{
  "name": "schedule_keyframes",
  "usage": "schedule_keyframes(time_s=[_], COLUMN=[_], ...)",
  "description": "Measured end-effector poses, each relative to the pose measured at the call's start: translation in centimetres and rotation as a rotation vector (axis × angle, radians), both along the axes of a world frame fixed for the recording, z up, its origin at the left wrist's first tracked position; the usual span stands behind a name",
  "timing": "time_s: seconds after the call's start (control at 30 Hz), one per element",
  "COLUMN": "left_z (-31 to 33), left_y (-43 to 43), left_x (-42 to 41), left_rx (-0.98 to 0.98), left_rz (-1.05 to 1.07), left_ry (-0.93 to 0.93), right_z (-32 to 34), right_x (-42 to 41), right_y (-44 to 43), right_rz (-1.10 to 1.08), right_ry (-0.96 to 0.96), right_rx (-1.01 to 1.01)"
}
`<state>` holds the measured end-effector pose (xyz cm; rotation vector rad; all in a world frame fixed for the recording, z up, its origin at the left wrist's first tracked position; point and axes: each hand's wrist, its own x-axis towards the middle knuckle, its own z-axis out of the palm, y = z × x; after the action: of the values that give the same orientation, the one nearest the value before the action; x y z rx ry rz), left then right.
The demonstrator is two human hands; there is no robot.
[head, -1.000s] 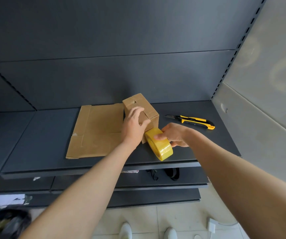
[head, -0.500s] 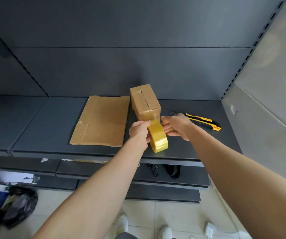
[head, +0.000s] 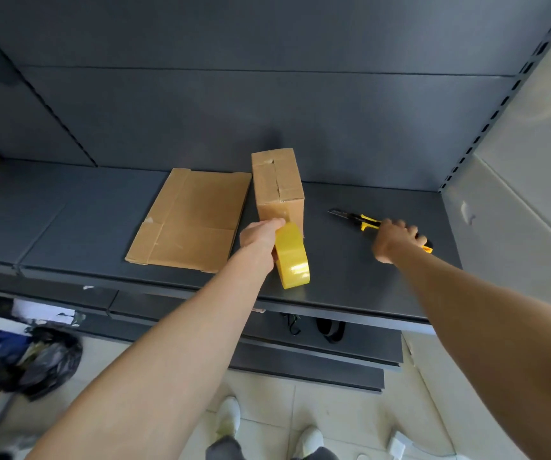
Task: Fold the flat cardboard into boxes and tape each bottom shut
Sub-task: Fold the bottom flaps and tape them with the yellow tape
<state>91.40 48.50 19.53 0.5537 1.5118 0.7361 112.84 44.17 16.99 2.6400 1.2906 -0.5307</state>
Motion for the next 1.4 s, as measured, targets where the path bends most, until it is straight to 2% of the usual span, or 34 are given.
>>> schedule_keyframes(time_s=[0.13,0.3,0.43,0.53,0.6,0.7,0.8,1.0,1.4], left_z=[-0.3,-0.3,-0.1,0.0,0.1,0.2,0.2,0.1,0.9], left_y=[0.5,0.7,0.8,0.8,0.7,0.6,0.7,0.7,1.3], left_x=[-0.1,-0.3,-0.5,-0.5,-0.5,-0.7,-1.1,-1.5,-1.7], left_rx=[-0.015,-0.025,-0.038,-0.044,-0.045,-0.052,-0.059,-0.106,-0.105], left_rz=[-0.015,-0.034,-0.048,-0.065,-0.069,-0.076,-0.078,-0.150,-0.172], left_ry=[0.012,0.017,-0.006,-0.016,-0.016,-0.027,-0.023,0.012,0.064], right_z=[-0.3,-0.7,0.3,2.0,3.2,3.9,3.1,1.4,0.7], right_x=[0.8,1.0,1.4,0.8,-0.4,-3.0,-5.2,-6.7,-7.6], right_y=[-0.3,-1.3,-2.8,-3.7,-3.6,-2.7,-1.7,-1.1,-0.4], right_rz=[0.033,-0.066,-0.126,0.063,0.273,0.501,0.591,0.558,0.512], right_ry=[-0.077,0.034,0.149,0.219,0.207,0.136,0.053,-0.019,-0.064], right_rx=[-0.012,0.027,0.329,0.599,0.645,0.553,0.450,0.344,0.296])
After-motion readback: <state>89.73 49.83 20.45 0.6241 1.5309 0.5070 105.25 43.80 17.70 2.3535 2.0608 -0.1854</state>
